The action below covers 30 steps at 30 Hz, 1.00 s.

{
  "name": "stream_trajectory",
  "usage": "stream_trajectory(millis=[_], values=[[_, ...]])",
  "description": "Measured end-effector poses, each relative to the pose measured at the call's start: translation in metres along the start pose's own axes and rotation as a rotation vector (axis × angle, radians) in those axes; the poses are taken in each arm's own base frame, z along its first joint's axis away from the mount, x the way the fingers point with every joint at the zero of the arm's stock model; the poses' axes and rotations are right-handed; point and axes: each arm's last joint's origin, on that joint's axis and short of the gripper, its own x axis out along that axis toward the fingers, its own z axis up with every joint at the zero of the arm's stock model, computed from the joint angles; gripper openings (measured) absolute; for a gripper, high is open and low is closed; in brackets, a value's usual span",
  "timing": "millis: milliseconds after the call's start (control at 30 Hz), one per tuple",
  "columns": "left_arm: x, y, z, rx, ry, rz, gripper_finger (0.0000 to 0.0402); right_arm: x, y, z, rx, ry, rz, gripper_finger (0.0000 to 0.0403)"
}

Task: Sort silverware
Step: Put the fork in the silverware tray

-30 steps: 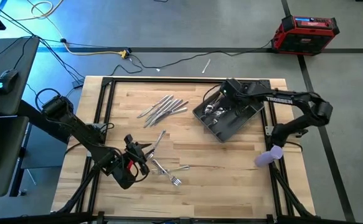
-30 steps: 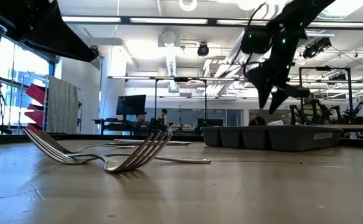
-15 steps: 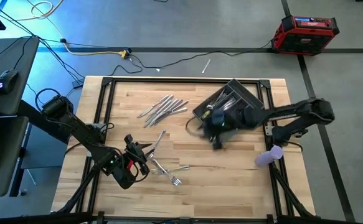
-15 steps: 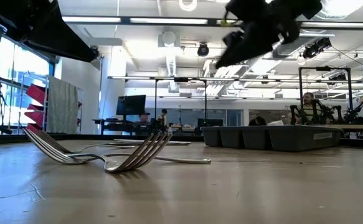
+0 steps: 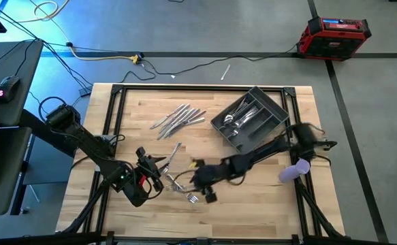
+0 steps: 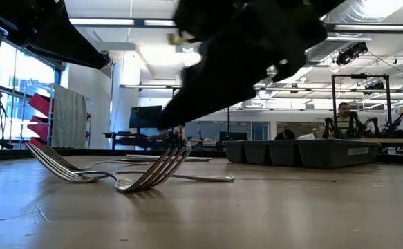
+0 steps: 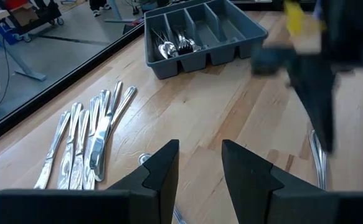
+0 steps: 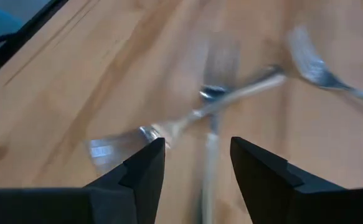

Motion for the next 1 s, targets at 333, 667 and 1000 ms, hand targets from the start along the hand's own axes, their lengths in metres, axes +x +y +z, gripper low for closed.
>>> stream_trajectory(millis=[333, 667, 1000], values=[[0.000, 0.000, 0.000, 0.002, 0.007, -0.004, 0.0104, 0.042, -0.010, 0.016, 0.086, 0.181, -0.114, 0.0169], [0.000, 0.000, 0.000, 0.002, 0.008, -0.006, 0.0103, 0.046, -0.014, 0.006, 0.108, 0.259, -0.122, 0.0100], [0.000, 0.000, 0.000, 0.001, 0.010, -0.007, 0.0103, 0.018, -0.022, 0.015, 0.098, 0.490, -0.121, 0.0004]])
